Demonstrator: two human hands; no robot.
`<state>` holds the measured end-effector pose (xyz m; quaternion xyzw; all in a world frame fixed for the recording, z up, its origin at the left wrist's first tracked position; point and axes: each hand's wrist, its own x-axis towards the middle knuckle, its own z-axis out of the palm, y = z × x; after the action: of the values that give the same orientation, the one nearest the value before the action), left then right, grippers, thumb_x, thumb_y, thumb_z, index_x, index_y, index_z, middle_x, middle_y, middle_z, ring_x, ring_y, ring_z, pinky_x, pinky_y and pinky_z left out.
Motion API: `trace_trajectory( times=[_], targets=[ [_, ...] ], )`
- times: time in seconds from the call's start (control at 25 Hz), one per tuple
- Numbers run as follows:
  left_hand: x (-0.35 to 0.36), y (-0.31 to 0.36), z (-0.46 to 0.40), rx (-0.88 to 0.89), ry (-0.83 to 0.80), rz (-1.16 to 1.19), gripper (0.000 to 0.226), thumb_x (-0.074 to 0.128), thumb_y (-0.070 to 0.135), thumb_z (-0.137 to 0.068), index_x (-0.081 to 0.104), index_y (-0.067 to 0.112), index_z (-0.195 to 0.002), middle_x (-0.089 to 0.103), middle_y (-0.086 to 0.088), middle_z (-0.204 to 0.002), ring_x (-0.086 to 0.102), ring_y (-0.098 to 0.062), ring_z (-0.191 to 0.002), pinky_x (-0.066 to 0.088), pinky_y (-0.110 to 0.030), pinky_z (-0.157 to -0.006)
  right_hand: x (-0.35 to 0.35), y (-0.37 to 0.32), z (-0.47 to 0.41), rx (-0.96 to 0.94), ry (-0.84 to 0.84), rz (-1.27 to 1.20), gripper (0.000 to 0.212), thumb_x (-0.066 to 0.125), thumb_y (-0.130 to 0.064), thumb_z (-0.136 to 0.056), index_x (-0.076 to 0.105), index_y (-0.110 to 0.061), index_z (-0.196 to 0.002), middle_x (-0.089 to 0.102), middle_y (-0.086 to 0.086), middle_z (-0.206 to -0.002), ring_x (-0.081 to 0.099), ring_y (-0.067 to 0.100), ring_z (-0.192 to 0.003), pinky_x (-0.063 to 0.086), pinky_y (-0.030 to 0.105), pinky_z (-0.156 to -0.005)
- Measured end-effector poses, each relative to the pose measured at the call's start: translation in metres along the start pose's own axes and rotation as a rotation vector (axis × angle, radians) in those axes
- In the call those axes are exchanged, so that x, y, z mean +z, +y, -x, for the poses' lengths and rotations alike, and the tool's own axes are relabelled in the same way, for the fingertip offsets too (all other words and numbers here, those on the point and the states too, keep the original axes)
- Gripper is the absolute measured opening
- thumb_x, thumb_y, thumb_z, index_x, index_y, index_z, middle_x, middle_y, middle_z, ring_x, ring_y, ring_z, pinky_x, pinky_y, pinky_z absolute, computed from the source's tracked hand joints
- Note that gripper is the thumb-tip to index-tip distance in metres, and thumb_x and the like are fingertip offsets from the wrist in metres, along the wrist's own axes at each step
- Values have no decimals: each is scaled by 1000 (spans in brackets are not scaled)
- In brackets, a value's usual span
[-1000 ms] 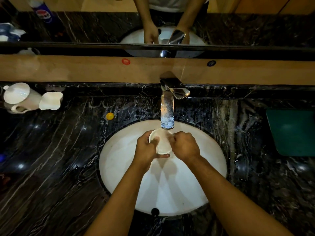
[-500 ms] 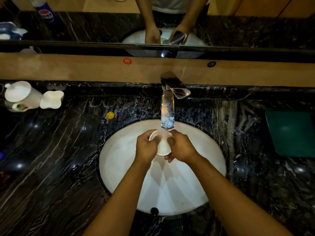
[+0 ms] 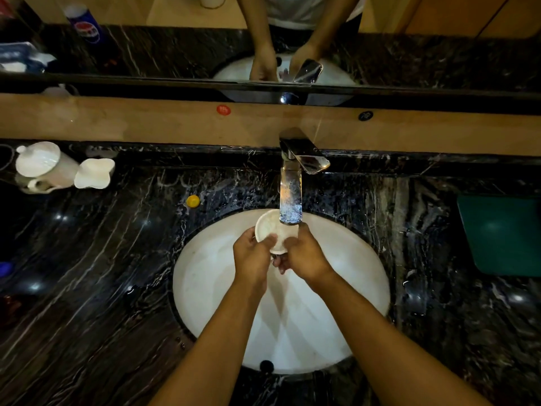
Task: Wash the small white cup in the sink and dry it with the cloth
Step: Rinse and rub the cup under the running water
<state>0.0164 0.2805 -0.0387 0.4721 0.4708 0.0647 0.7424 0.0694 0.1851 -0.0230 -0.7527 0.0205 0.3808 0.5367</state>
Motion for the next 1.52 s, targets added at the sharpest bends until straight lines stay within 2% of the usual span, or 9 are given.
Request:
trace_trajectory(
  times=[0.16, 0.4, 0.6, 0.72, 0.88, 1.0, 1.24, 1.4, 1.52],
  targets=[
    [-2, -1, -2, 117, 27, -122, 27, 47, 10, -106, 69, 25, -107, 73, -9, -109, 69, -28, -98, 63, -46, -78, -20, 1, -9, -87, 53, 558, 38, 43, -33, -105, 66, -8, -88, 72, 17, -80, 71, 32, -71, 57, 40, -69],
    [-5, 18, -4, 88, -179, -319, 33, 44, 7, -105, 71, 25, -105, 70, -6, -108, 68, -35, -98, 63, -42, -51, -28, 4, -14, -99, 176, 815, 67, 37, -65, -98, 55, -18, -55, 60, 6, -60, 60, 27, -60, 42, 32, -56],
    [-4, 32, -6, 117, -182, -373, 28, 49, 12, -106, 71, 28, -98, 70, -2, -100, 70, -30, -84, 60, -39, -42, -27, 15, -10, -92, -36, 558, 48, 41, -37, -104, 64, -12, -71, 71, 9, -78, 65, 26, -73, 49, 35, -66],
    [-5, 32, -5, 136, -150, -390, 35, 49, 6, -104, 70, 32, -93, 70, 4, -98, 71, -31, -86, 59, -38, -40, -23, 17, -9, -40, -1, 445, 37, 53, -34, -94, 58, -22, -59, 63, -9, -58, 56, 7, -55, 39, 27, -52],
    [-5, 27, -4, 124, -169, -485, 35, 45, 5, -104, 69, 31, -99, 69, 3, -98, 72, -32, -76, 60, -42, -42, -30, 13, -16, -66, 143, 664, 37, 59, -45, -86, 50, -22, -59, 57, -4, -60, 56, 19, -60, 39, 28, -54],
    [-2, 25, -5, 88, -151, -468, 36, 46, 6, -104, 69, 32, -98, 69, -1, -100, 71, -35, -80, 59, -37, -41, -29, 4, -15, -133, 230, 699, 27, 56, -50, -93, 63, -25, -84, 69, 1, -77, 65, 26, -73, 50, 32, -63],
    [0, 22, -8, 54, -117, -389, 29, 49, -1, -98, 70, 17, -107, 75, -16, -95, 74, -35, -60, 57, -35, -40, -20, 9, -8, -119, -20, 315, 40, 50, -4, -92, 60, -14, -130, 73, 11, -107, 69, 25, -82, 56, 31, -70],
    [1, 12, -3, 25, -174, -422, 23, 52, 2, -99, 69, 13, -111, 74, -20, -100, 74, -43, -73, 57, -36, -42, -30, 3, -14, -141, 61, 603, 22, 49, -18, -99, 67, -12, -110, 75, 10, -76, 72, 23, -58, 61, 37, -62],
    [1, 11, -2, 24, -191, -433, 25, 53, -1, -98, 71, 12, -110, 71, -16, -103, 72, -42, -80, 56, -37, -40, -33, -4, -16, -139, 108, 761, 26, 51, -39, -100, 64, -16, -103, 75, 9, -80, 72, 27, -63, 61, 40, -68]
  ],
)
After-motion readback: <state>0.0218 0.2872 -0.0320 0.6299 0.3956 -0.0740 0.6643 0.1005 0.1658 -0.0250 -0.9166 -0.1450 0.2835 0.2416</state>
